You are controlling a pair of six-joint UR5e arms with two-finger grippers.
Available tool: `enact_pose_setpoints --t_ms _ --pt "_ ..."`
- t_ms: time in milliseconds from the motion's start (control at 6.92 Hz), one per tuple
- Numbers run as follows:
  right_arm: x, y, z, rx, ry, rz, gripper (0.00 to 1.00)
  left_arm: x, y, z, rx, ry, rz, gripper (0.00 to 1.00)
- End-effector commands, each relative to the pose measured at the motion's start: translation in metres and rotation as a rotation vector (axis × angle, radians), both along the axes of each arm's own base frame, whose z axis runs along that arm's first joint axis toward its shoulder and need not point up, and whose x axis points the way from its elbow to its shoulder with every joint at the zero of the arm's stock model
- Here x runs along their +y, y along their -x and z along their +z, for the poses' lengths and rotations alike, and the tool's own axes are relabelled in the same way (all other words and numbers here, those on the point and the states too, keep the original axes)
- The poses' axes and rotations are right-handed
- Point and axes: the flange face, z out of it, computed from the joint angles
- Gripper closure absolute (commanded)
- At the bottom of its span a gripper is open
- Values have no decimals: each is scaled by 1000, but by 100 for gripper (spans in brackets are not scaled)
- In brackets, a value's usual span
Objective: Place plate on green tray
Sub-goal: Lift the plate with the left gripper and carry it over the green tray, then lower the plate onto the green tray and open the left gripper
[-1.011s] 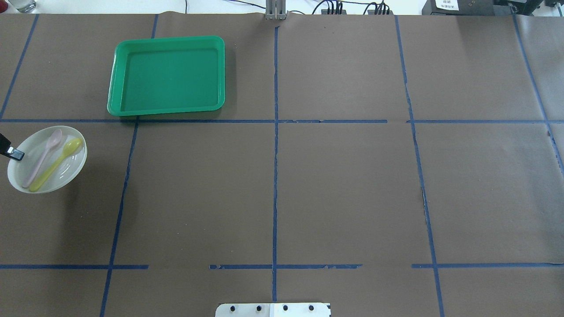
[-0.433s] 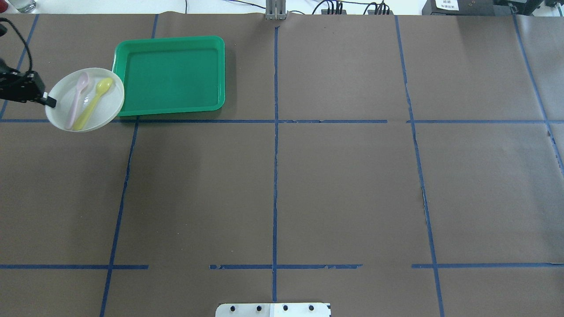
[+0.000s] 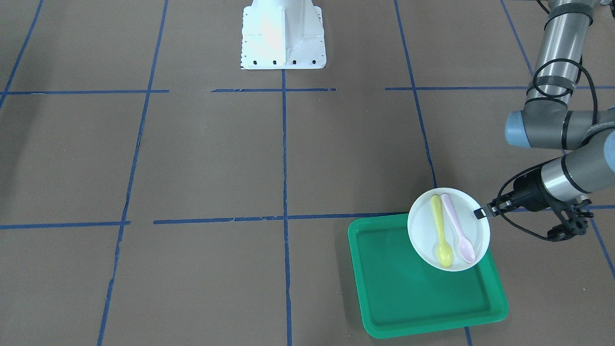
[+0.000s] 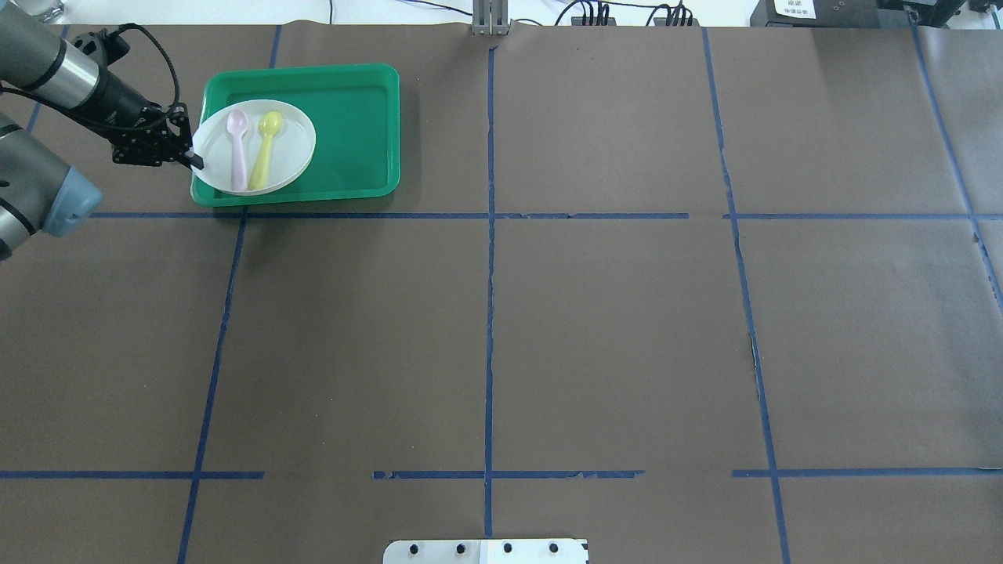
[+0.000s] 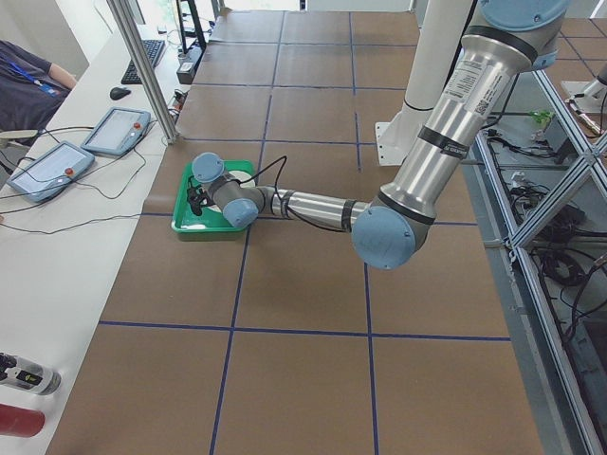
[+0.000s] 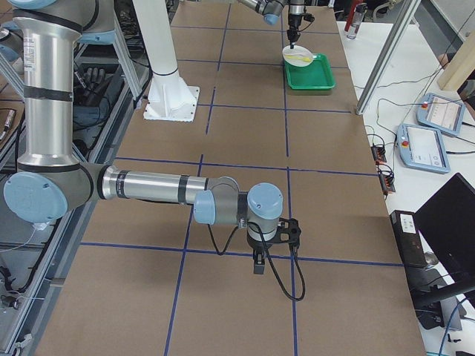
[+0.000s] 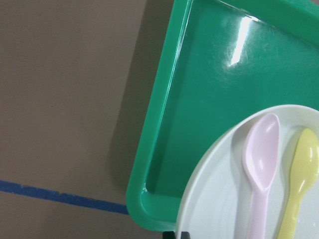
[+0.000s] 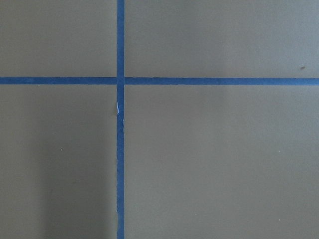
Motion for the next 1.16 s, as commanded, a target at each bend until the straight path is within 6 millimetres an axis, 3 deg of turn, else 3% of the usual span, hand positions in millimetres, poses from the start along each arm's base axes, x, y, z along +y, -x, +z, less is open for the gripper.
enact_pose_setpoints --t_ms 0,144,867,1011 --pt "0 0 0 0 -1 1 0 -13 -45 -5 33 102 -166 100" --pt "0 0 0 0 1 1 0 -18 -60 -6 42 126 -231 100" --pt "0 0 0 0 -2 -1 0 -22 -66 -5 47 159 -309 100" --pt "0 0 0 0 1 1 0 -17 -65 -5 46 104 -280 1"
